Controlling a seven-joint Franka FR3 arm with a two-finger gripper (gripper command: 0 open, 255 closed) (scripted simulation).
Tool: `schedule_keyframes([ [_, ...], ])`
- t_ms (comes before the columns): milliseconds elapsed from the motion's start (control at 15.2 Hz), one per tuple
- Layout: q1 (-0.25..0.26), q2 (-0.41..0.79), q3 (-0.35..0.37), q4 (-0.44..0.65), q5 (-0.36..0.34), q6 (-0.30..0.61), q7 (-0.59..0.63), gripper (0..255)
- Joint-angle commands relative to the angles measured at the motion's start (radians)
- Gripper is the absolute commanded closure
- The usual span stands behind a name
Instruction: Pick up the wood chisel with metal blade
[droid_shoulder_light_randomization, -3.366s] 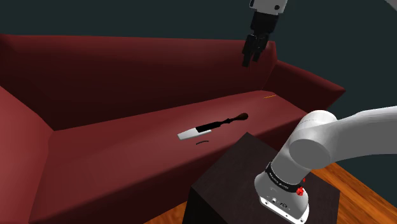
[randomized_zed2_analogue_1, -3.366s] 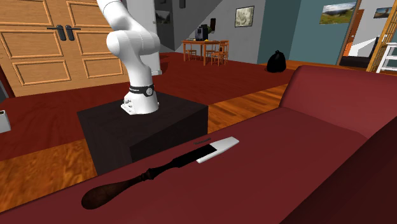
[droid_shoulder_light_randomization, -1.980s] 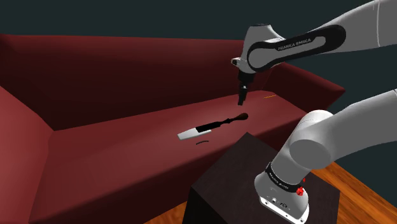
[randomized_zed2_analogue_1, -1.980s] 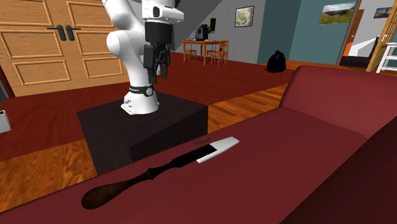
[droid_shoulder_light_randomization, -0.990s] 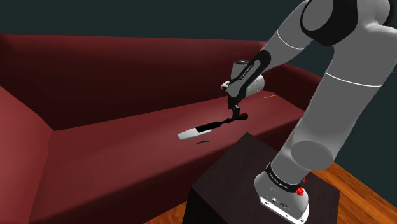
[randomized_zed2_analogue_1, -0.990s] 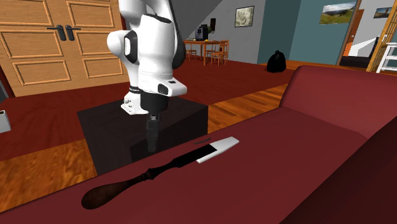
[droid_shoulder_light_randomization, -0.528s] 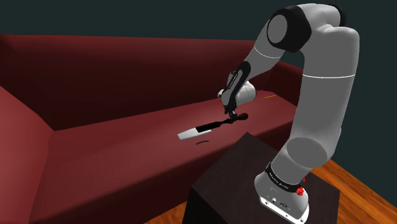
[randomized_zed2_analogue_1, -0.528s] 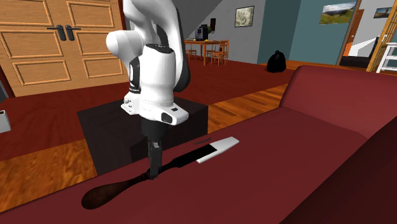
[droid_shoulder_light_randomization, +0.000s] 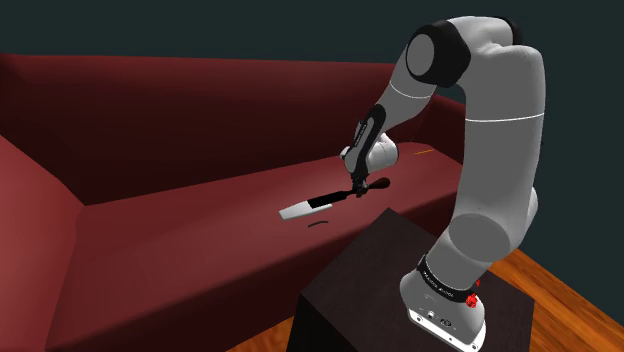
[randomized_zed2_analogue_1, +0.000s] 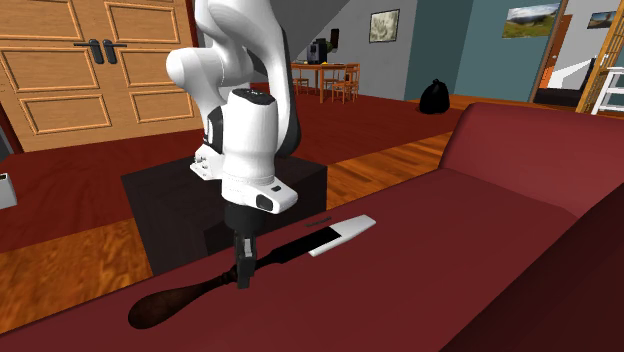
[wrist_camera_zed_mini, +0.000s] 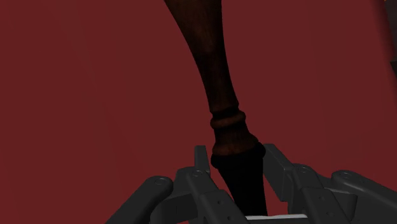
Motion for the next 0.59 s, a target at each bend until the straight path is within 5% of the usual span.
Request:
schedule_keyframes([
  [0,0.0,0.002,0.001,0.0,0.001,0.001,0.0,255],
  [528,0.007,-0.013,-0.008,-0.004,-0.004,-0.01,0.001,255],
])
